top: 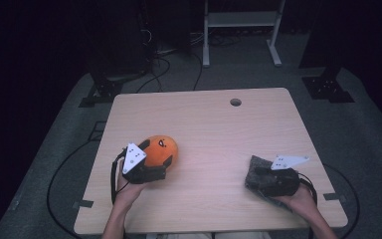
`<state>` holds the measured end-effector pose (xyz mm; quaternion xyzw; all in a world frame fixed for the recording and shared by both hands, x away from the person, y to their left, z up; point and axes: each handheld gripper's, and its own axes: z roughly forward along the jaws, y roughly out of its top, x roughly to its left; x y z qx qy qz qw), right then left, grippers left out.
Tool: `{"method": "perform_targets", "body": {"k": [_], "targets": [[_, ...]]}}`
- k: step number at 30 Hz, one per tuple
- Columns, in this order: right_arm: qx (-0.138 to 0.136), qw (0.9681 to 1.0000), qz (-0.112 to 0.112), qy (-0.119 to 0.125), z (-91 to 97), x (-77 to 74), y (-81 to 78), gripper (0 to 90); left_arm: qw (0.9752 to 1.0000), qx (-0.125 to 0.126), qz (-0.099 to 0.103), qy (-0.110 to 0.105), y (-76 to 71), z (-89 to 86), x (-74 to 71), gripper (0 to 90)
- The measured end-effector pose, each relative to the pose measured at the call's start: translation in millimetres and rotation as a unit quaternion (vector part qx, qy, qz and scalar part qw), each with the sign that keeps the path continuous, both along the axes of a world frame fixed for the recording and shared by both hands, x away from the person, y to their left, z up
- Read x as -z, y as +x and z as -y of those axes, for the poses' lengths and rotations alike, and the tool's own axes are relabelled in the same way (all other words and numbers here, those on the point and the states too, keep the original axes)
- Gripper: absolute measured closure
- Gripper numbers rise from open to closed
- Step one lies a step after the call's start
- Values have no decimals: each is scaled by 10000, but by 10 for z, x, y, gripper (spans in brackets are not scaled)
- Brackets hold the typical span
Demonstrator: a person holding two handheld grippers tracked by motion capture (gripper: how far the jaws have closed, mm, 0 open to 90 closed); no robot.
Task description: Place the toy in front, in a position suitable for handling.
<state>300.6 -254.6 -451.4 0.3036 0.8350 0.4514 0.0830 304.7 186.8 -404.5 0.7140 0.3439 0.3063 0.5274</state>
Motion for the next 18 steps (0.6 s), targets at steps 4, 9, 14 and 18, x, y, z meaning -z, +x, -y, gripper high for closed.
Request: {"method": "perform_targets", "body": {"k": [4, 9, 14, 18], "targets": [[-16, 10000, -5, -15, 1, 4, -3, 350, 9998, -182, -62, 9, 45, -87, 58, 75], [-11, 10000, -39, 1, 8, 7, -2, 355, 9987, -422, -208, 181, 102, -177, 168, 76], [-24, 10000, -8, -1, 6, 4, -6, 356, 9979, -528, -271, 239, 127, -220, 222, 89], [-24, 10000, -14, -19, 3, 5, -11, 356, 9977, -536, -268, 311, 155, -245, 272, 112]]}}
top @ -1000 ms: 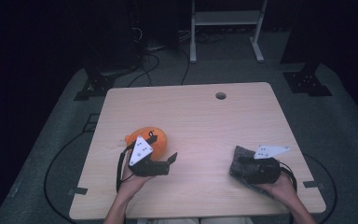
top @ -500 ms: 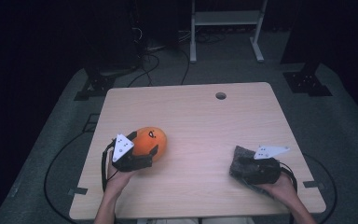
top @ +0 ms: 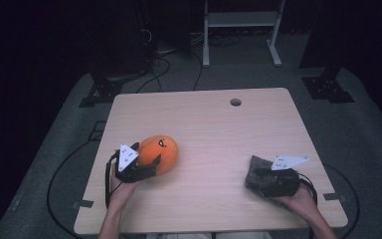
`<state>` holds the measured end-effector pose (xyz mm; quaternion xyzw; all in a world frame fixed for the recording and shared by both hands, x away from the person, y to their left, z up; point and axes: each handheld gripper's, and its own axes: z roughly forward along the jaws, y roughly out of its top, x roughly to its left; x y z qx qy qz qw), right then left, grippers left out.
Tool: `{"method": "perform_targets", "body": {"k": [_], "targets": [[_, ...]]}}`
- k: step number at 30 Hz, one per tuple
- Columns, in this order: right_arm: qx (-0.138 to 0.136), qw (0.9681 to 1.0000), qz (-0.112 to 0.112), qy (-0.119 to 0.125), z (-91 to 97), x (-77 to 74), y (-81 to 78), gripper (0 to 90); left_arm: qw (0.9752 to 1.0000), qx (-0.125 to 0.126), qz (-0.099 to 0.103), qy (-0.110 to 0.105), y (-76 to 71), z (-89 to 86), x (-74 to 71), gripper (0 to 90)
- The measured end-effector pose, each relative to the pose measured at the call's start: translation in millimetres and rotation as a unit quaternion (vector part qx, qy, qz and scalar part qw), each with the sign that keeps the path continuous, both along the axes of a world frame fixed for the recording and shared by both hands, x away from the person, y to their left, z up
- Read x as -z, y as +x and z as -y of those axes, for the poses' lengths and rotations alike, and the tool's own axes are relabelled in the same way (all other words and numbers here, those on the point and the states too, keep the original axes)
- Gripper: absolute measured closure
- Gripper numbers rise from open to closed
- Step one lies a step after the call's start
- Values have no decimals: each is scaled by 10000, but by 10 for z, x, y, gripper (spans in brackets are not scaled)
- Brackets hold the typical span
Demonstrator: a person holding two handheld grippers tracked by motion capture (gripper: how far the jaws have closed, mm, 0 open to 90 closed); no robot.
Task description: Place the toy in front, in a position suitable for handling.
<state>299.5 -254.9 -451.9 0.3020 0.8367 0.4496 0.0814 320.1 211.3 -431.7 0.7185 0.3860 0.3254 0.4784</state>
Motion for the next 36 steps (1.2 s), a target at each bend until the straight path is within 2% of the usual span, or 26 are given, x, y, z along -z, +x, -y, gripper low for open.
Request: {"method": "perform_targets", "body": {"k": [2, 3, 6, 10, 11, 12, 15, 18, 19, 23, 32, 36], "targets": [[-11, 10000, 13, -1, 1, -4, -8, 356, 10000, 23, -42, 7, 20, -3, 31, 134], [-9, 10000, 0, -4, 3, 1, -2, 357, 9999, 101, -134, 14, 43, 4, 73, 139], [-6, 10000, -20, -13, -1, 3, 0, 357, 9998, 170, -114, 25, 54, 17, 114, 150], [-32, 10000, 6, -24, -8, 4, -3, 358, 9997, 96, -40, 231, 46, 46, 145, 196], [-25, 10000, -16, -30, -12, 10, 3, 359, 9997, 52, -126, 215, 57, 54, 159, 241], [-25, 10000, -16, -30, -12, 10, 3, 359, 9997, 52, -126, 215, 57, 54, 159, 259], [25, 10000, 60, -67, -20, -5, -14, 370, 9993, -112, -305, 157, 66, 61, 151, 313], [50, 9999, 127, -7, -9, -23, -22, 372, 9988, -197, -294, 328, 50, 92, 151, 373], [48, 9999, 89, -25, -8, -12, -12, 372, 9987, -221, -293, 359, 46, 104, 151, 415], [25, 9999, 119, -61, -17, -12, -23, 373, 9985, -264, -361, 323, 51, 105, 137, 467], [84, 9998, 154, -6, 8, -26, -26, 373, 9983, -371, -281, 338, 39, 127, 86, 533], [116, 9998, 132, 35, 22, -27, -16, 375, 9976, -520, -201, 409, 29, 130, 61, 563]]}}
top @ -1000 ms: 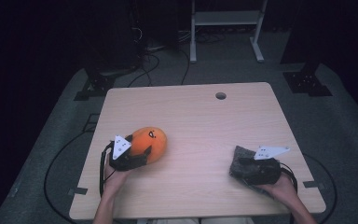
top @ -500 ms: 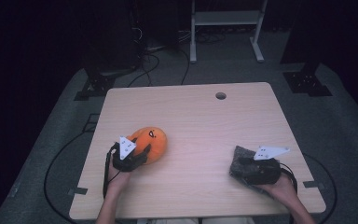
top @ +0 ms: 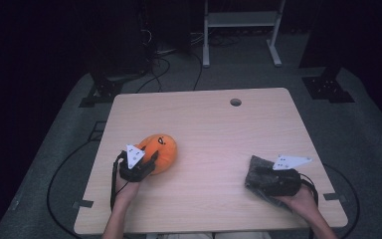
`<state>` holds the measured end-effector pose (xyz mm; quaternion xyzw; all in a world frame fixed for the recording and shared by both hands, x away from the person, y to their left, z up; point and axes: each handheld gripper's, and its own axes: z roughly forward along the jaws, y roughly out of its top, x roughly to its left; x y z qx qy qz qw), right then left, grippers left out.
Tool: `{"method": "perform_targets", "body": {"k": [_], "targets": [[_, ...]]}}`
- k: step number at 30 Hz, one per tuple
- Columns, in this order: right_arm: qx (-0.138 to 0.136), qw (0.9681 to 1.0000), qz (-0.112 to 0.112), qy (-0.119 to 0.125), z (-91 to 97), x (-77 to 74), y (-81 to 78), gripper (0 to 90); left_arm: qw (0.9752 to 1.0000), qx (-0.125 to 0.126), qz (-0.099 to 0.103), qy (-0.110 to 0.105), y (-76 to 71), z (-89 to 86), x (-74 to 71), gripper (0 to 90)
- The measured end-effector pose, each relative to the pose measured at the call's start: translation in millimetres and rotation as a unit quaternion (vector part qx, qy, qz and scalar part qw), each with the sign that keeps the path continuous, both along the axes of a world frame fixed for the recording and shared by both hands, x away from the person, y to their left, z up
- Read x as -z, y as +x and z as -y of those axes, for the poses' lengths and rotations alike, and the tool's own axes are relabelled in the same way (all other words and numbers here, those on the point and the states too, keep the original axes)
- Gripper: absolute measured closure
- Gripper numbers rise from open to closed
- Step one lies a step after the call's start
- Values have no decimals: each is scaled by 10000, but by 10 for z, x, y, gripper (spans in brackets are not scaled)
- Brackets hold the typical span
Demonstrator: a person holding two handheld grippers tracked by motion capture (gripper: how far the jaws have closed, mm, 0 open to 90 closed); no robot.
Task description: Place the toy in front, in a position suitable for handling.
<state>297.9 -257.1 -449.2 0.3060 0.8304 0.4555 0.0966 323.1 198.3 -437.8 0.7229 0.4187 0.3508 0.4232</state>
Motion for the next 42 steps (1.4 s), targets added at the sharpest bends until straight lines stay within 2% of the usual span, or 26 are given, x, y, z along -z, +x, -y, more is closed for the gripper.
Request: {"method": "perform_targets", "body": {"k": [10, 11, 12, 16, 20, 21, 24, 29, 30, 31, 32, 33, 36, 37, 38, 40, 41, 42], "targets": [[-13, 10000, 29, -9, 1, -4, -7, 376, 9995, 7, 212, -252, -47, -6, -94, 568], [0, 10000, 30, 13, 6, -9, -13, 376, 9989, 53, 262, -384, -67, 13, -131, 568], [0, 10000, 30, 13, 6, -9, -13, 376, 9989, 53, 262, -384, -67, 13, -131, 568], [103, 9999, 69, 35, 33, -18, 3, 376, 9978, 390, 325, -434, -137, 154, -215, 566], [158, 9997, 141, 92, 70, -33, -11, 375, 9962, 590, 396, -512, -178, 280, -262, 563], [195, 9997, 130, 114, 97, -33, -1, 376, 9957, 671, 454, -438, -215, 380, -267, 563], [260, 9996, 23, 103, 114, -20, 26, 403, 9950, 777, 456, -433, -243, 471, -256, 559], [438, 9990, 83, 9, 142, -9, 38, 396, 9905, 1237, 373, -474, -320, 752, -213, 554], [438, 9990, 83, 9, 142, -9, 38, 396, 9905, 1237, 373, -474, -320, 752, -213, 553], [559, 9984, 74, -15, 157, 1, 62, 396, 9883, 1426, 322, -425, -345, 851, -186, 551], [606, 9981, 52, -52, 160, 11, 76, 396, 9883, 1426, 322, -425, -345, 851, -186, 550], [648, 9978, 14, -106, 161, 23, 90, 396, 9863, 1594, 278, -328, -366, 944, -164, 548], [722, 9972, -35, -210, 162, 48, 122, 396, 9847, 1696, 244, -314, -381, 1025, -146, 546], [853, 9959, -75, -298, 160, 73, 156, 396, 9825, 1827, 195, -297, -391, 1088, -129, 544], [853, 9959, -75, -298, 160, 73, 156, 396, 9825, 1827, 195, -297, -391, 1088, -129, 544], [983, 9940, -151, -447, 158, 108, 195, 396, 9802, 1955, 126, -281, -400, 1156, -95, 544], [1024, 9928, -175, -601, 153, 151, 225, 393, 9776, 2094, 79, -211, -404, 1219, -67, 543], [1024, 9928, -175, -601, 153, 151, 225, 393, 9776, 2094, 79, -211, -404, 1219, -67, 541]]}}
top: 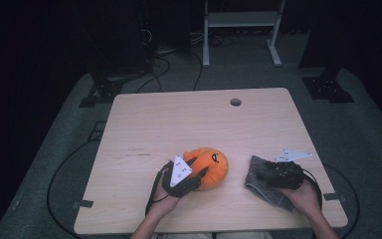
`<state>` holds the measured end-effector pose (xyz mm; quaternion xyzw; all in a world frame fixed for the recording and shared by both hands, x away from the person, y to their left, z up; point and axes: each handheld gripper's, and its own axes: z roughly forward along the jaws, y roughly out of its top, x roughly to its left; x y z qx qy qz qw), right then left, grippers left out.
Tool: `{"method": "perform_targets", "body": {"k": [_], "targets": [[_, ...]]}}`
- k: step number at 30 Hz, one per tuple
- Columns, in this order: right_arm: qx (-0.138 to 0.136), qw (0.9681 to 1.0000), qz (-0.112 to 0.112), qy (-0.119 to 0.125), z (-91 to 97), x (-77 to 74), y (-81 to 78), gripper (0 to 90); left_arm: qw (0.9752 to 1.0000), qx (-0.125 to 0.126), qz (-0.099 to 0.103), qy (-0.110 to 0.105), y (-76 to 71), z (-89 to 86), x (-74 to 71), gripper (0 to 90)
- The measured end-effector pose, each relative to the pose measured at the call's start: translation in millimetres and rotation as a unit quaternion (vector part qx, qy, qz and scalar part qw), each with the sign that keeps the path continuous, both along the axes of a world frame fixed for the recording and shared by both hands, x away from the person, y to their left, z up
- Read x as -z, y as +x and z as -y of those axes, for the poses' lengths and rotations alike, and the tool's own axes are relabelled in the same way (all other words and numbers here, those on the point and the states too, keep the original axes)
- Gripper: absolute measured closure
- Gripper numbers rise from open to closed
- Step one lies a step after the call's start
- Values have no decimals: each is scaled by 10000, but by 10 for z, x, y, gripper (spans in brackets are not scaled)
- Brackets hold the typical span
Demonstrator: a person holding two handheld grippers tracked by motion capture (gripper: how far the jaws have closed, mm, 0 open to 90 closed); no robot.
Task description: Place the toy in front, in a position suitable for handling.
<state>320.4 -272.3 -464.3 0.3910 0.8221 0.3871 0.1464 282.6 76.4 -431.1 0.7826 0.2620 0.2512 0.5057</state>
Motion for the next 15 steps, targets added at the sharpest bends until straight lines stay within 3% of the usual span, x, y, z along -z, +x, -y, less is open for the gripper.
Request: {"method": "perform_targets", "body": {"k": [3, 6, 7, 8, 10, 11, 15], "targets": [[73, 9997, -165, -158, -14, 71, 33, 395, 9996, 277, -89, -40, -21, 92, 58, 530], [88, 9996, -181, -221, -33, 93, 37, 416, 9993, 372, -64, -33, -34, 119, 79, 510], [106, 9994, -174, -269, -43, 96, 33, 489, 9992, 393, -52, -19, -33, 122, 77, 489], [106, 9994, -174, -269, -43, 96, 33, 489, 9992, 401, -73, -23, -27, 119, 75, 489], [113, 9995, -176, -256, -49, 98, 26, 527, 9991, 385, -116, -91, -13, 104, 72, 398], [82, 9995, -165, -251, -48, 100, 15, 598, 9991, 352, -154, -182, -13, 78, 51, 282], [54, 9994, -225, -243, -51, 90, 5, 702, 9979, 513, -106, -367, -67, -24, -15, 180]]}}
